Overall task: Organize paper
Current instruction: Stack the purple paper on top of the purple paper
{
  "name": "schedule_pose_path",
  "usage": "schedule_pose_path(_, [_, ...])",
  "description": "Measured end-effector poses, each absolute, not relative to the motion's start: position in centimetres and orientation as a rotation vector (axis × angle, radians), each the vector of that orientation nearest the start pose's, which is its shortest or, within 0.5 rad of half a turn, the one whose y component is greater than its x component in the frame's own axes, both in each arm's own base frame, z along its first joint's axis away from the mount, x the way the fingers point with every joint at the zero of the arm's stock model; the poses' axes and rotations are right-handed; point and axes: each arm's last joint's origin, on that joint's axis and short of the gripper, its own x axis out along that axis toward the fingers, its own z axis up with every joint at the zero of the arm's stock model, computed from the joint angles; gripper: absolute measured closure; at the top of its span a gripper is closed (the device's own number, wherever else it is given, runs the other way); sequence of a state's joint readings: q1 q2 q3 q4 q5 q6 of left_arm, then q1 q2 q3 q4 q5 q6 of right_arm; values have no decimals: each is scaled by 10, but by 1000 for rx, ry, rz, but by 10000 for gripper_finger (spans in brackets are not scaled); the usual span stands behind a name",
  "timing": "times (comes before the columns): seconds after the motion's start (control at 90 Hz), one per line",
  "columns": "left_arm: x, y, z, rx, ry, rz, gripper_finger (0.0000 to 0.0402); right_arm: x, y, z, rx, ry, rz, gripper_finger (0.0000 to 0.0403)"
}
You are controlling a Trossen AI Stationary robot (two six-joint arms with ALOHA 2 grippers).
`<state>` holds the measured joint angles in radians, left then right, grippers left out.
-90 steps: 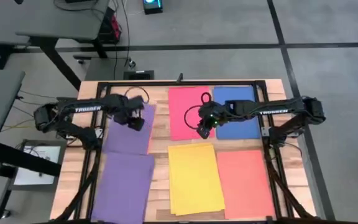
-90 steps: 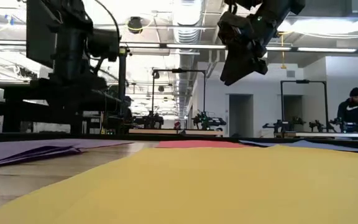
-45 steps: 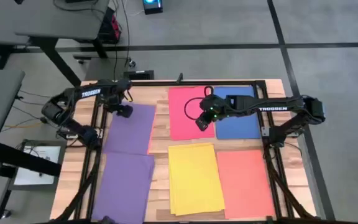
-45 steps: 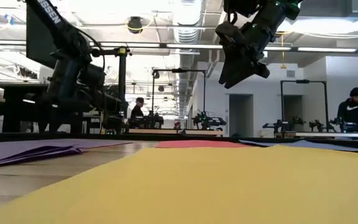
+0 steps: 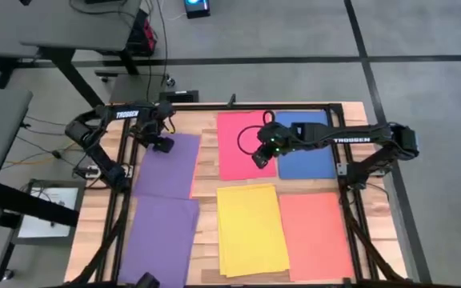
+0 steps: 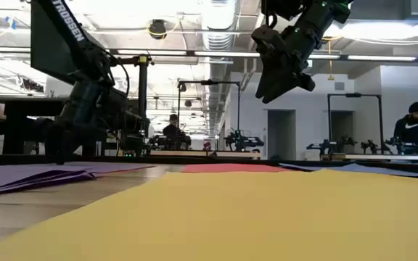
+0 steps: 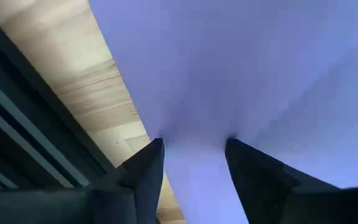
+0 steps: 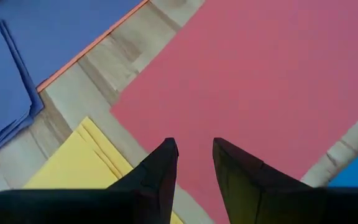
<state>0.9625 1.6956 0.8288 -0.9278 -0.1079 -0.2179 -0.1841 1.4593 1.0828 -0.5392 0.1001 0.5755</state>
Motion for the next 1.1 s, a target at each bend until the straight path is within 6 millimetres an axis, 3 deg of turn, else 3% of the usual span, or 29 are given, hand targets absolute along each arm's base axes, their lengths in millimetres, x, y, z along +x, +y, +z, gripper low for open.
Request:
schedule_pose_path(0.111, [133, 195, 123, -916, 1628, 938, 283, 294, -58, 255, 565, 819, -519, 305])
schedule_pose_path(0.256, [133, 195, 122, -940, 1609, 911, 380, 294, -58, 255, 540, 824, -508, 305])
schedule_pose_path(0.378, [132, 196, 122, -962, 1599, 907, 394, 294, -58, 255, 537, 825, -508, 305])
schedule_pose_path(0.544, [140, 203, 143, -924, 1530, 931, 397, 294, -58, 255, 520, 829, -500, 305])
schedule_pose_path(0.667, [152, 215, 180, -885, 1340, 908, 397, 294, -58, 255, 517, 830, -498, 305])
schedule_pose_path(0.867, [176, 220, 220, -761, 1223, 749, 371, 293, -58, 254, 513, 836, -498, 305])
schedule_pose_path(1.1, [211, 232, 224, -594, 1264, 592, 290, 294, -58, 254, 513, 837, -496, 305])
